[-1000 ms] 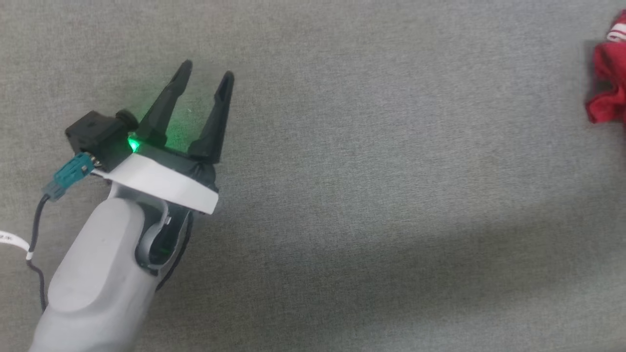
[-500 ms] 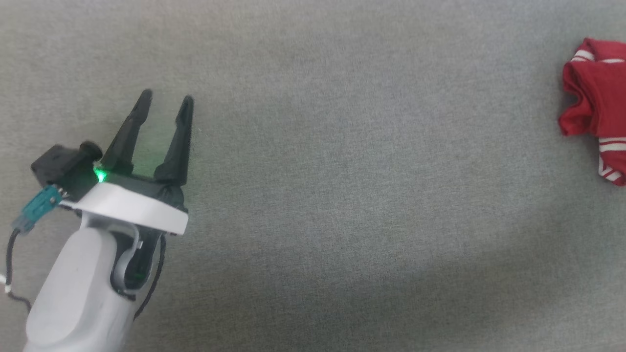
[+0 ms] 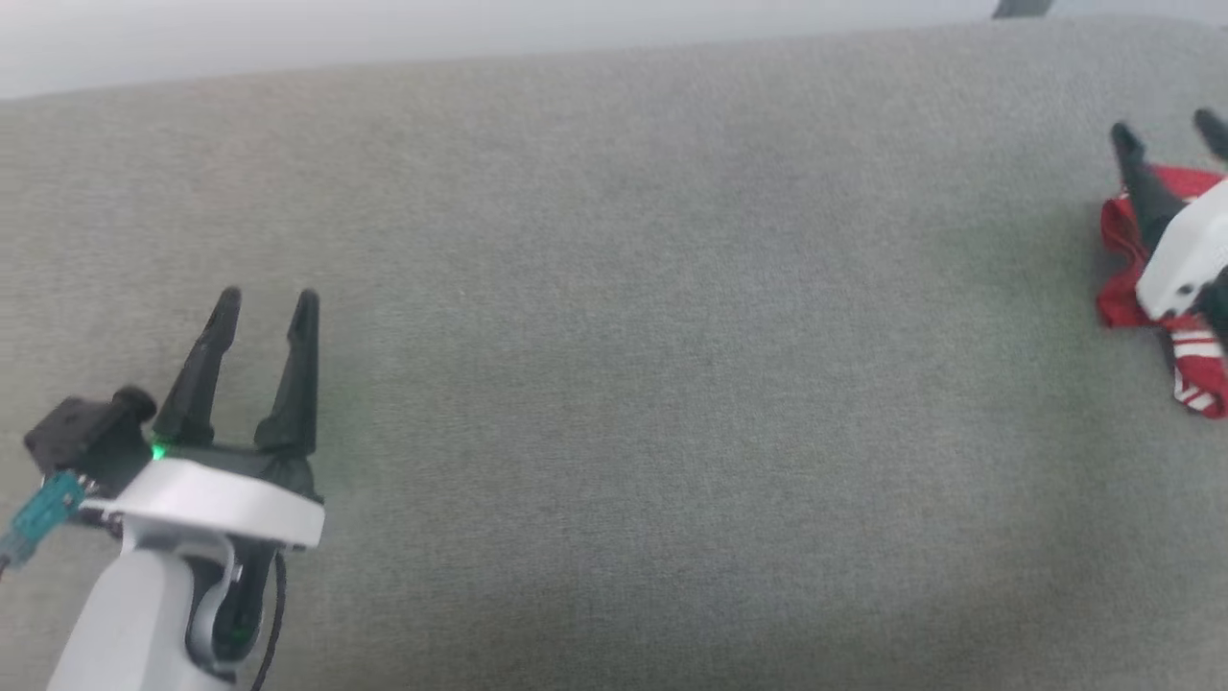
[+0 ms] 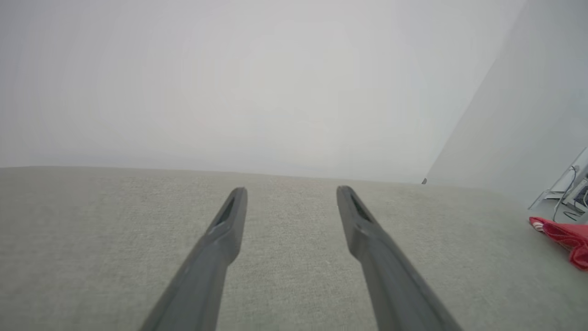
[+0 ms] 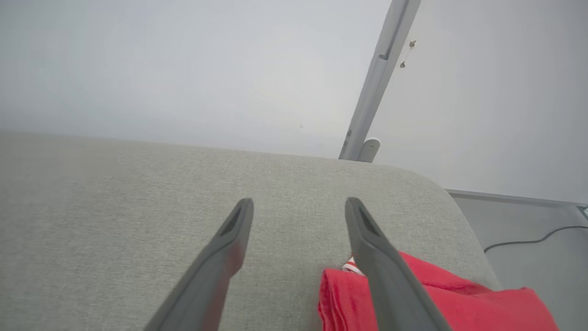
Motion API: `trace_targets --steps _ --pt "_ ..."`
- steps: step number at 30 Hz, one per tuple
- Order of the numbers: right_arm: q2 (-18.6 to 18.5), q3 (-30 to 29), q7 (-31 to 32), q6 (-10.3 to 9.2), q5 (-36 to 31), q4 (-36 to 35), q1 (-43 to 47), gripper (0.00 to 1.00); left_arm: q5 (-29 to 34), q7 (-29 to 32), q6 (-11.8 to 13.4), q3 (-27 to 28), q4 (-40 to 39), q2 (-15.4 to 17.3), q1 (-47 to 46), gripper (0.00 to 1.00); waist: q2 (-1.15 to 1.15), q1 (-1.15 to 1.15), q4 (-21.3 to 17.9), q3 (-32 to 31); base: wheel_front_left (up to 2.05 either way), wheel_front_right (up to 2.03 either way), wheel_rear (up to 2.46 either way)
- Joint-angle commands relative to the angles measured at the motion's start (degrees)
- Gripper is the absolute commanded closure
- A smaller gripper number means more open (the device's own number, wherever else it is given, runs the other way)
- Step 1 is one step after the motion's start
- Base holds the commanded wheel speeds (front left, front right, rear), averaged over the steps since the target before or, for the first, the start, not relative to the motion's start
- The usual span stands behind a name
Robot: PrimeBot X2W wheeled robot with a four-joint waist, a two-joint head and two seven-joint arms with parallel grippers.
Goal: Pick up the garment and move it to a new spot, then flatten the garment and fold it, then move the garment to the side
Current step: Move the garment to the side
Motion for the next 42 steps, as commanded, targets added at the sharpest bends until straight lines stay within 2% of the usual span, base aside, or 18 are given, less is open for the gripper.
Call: trace_targets --steps 1,10,20,30,42 --pt "0.37 0.48 -1.11 -0.11 0.47 -0.44 1.45 0.0 0.33 -0.25 -0.08 0.58 -0.23 -0.02 1.51 0.0 0.0 0.0 1.16 -1.53 0.0 0.0 0.0" --pt "1.52 2.46 -8.52 -0.11 0.62 -2.98 8.6 0.0 1.77 -0.25 -0.08 5.07 -0.88 -0.54 7.67 0.0 0.0 0.0 3.25 -6.16 0.0 0.0 0.0" --pt "3.01 1.76 -12.67 -0.1 -0.41 -5.81 17.59 0.0 2.56 -0.25 -0.08 9.41 -2.5 -0.91 14.91 0.0 0.0 0.0 3.94 -9.89 0.0 0.0 0.0" --pt "5.26 -3.71 -13.21 -0.1 -3.12 -11.18 25.38 0.0 2.68 -0.25 -0.09 12.25 -3.57 -2.02 19.67 0.0 0.0 0.0 3.93 -12.0 0.0 0.0 0.0" --pt "9.94 -13.54 -13.2 -0.1 -8.73 -22.26 35.8 0.0 3.27 -0.25 -0.09 13.33 -3.67 -2.98 21.93 0.0 0.0 0.0 3.8 -13.31 0.0 0.0 0.0"
